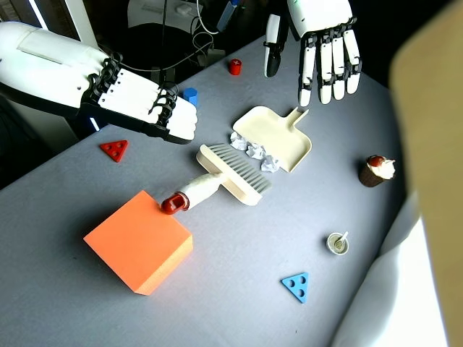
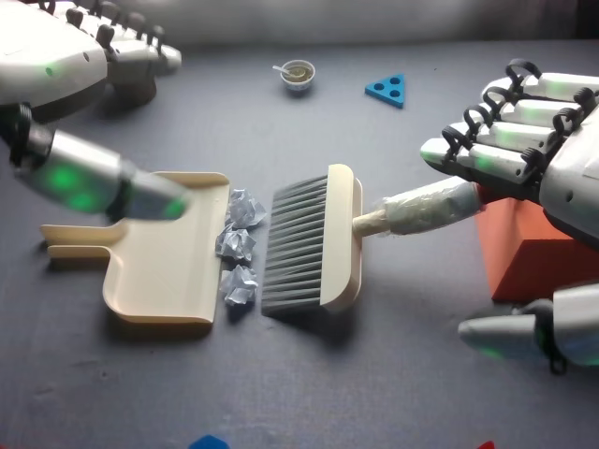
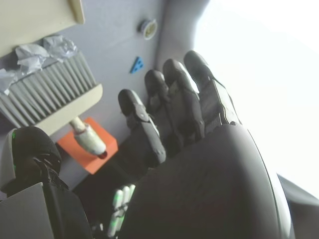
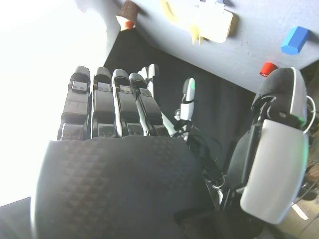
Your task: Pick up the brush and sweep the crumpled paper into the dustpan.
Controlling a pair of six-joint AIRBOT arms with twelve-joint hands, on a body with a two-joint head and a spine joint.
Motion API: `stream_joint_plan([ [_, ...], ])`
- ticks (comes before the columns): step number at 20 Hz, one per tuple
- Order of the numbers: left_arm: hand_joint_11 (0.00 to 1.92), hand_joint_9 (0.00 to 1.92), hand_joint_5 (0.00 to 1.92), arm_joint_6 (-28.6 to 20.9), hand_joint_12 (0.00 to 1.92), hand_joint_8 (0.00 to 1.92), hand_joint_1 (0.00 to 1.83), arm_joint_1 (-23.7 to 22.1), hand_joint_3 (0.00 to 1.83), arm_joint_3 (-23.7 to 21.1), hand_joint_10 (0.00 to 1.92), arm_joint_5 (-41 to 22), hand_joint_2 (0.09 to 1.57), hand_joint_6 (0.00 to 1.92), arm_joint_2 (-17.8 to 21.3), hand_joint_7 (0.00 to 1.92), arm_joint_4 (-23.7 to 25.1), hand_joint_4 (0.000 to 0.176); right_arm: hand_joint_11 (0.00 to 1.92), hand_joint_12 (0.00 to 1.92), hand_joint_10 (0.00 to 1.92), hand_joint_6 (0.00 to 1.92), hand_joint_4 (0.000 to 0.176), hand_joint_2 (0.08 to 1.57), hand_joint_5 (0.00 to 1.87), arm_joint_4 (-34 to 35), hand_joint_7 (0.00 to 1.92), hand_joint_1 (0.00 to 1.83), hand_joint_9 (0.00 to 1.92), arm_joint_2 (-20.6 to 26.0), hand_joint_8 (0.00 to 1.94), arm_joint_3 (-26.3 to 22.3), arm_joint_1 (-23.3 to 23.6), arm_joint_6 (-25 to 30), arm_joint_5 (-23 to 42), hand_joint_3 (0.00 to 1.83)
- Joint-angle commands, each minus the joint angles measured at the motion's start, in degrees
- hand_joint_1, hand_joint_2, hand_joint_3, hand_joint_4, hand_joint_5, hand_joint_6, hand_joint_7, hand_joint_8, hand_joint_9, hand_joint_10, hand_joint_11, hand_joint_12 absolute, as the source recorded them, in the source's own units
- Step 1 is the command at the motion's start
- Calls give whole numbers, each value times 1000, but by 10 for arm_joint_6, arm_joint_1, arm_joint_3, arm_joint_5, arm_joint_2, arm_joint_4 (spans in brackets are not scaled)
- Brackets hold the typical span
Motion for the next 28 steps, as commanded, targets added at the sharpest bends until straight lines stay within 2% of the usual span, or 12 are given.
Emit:
stream_joint_plan([
  [1,168,197,174,11,147,3,0,-10,1,1,4,-52,855,4,2,204,-2,0,113,106,7,7,0,967,150,-16,188,14,179,6,7,1,7,0,-49,12],
  [6,184,174,144,109,90,0,0,-24,0,0,0,-41,823,0,-3,169,-88,0,147,66,1,1,0,980,138,-16,199,0,199,6,0,1,7,0,-49,0],
  [9,141,116,58,149,56,0,126,-25,10,0,0,-22,929,0,-3,94,-114,0,152,63,3,4,0,975,147,6,201,0,197,6,2,-4,6,0,-45,0],
  [11,140,111,59,191,50,5,469,-25,15,-1,5,-20,987,5,-3,89,-150,0,146,56,3,6,0,976,155,26,209,0,199,6,4,-7,7,-5,-42,0],
  [13,161,122,56,284,56,6,610,-24,5,-5,7,-19,981,3,-3,95,-227,0,181,67,11,9,0,978,169,33,228,0,225,6,10,-8,7,-12,-42,0],
  [15,156,112,38,301,53,0,621,-19,5,-5,2,-22,985,0,-2,85,-243,0,236,66,6,3,0,979,196,33,261,0,269,6,3,-8,7,-15,-42,0],
  [17,156,112,38,277,53,0,621,-5,5,0,2,-29,985,0,-2,85,-227,0,236,66,6,3,0,979,196,33,261,0,269,6,3,-8,7,-15,-43,0],
  [19,145,108,36,154,49,5,635,28,10,5,0,-68,1000,0,-4,98,-124,0,233,62,4,4,0,980,201,33,260,0,267,6,1,-8,7,-15,-43,0],
  [21,198,169,188,42,73,5,683,75,7,4,8,-129,1045,17,-2,137,-51,86,225,39,0,4,0,974,268,33,291,0,278,6,0,-8,7,-15,-43,0],
  [23,204,189,261,11,78,6,710,110,9,1,7,-162,1068,19,-2,158,-44,101,232,38,7,8,0,973,287,33,315,0,294,6,8,-8,7,-15,-43,0],
  [25,257,247,441,11,109,4,846,132,0,-1,4,-179,1035,14,-4,221,-59,86,242,39,4,6,0,981,287,31,303,0,293,6,1,-7,7,-15,-43,3],
  [28,245,214,517,8,107,5,868,164,3,-5,2,-213,1053,23,-6,201,-75,87,224,29,0,0,0,985,277,28,287,0,277,6,0,-7,7,-15,-44,3],
])
